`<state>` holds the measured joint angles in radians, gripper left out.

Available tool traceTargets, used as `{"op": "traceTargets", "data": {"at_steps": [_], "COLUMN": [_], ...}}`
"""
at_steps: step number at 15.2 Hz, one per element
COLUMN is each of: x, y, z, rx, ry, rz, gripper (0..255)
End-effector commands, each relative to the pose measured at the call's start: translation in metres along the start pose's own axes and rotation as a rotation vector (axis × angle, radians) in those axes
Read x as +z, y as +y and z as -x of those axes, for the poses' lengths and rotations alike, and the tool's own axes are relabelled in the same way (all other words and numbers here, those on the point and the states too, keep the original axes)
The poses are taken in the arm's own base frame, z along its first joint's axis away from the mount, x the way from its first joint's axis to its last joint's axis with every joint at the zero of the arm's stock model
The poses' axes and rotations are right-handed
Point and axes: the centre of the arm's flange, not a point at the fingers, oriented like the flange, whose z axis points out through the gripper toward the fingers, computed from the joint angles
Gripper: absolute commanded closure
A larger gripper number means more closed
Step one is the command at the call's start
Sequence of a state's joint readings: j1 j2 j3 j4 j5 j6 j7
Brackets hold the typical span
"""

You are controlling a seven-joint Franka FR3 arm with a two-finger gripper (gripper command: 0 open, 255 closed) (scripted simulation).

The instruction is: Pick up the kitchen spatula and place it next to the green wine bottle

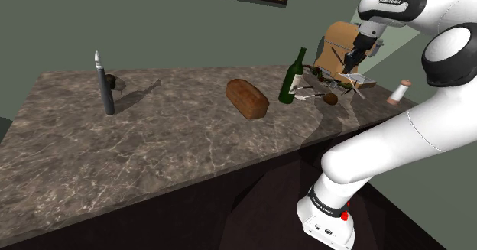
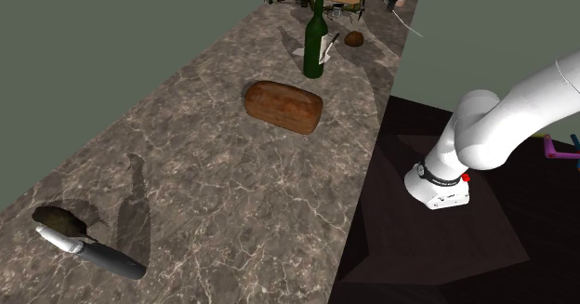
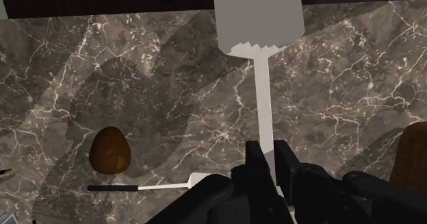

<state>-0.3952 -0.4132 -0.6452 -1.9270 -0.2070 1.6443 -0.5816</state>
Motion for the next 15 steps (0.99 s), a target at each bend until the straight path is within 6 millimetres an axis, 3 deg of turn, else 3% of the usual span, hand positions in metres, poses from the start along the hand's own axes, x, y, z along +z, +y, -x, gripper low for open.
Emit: {"op": "traceTargets", "data": {"at_steps": [1, 15], "x": [0.011, 0.085], "y": [-0.001, -0.001], "z": [0.001, 0.006], "rx": [0.0, 0.0], "ry": [0.0, 0.0], "rz": [0.0, 0.0], "gripper": [255, 255]}}
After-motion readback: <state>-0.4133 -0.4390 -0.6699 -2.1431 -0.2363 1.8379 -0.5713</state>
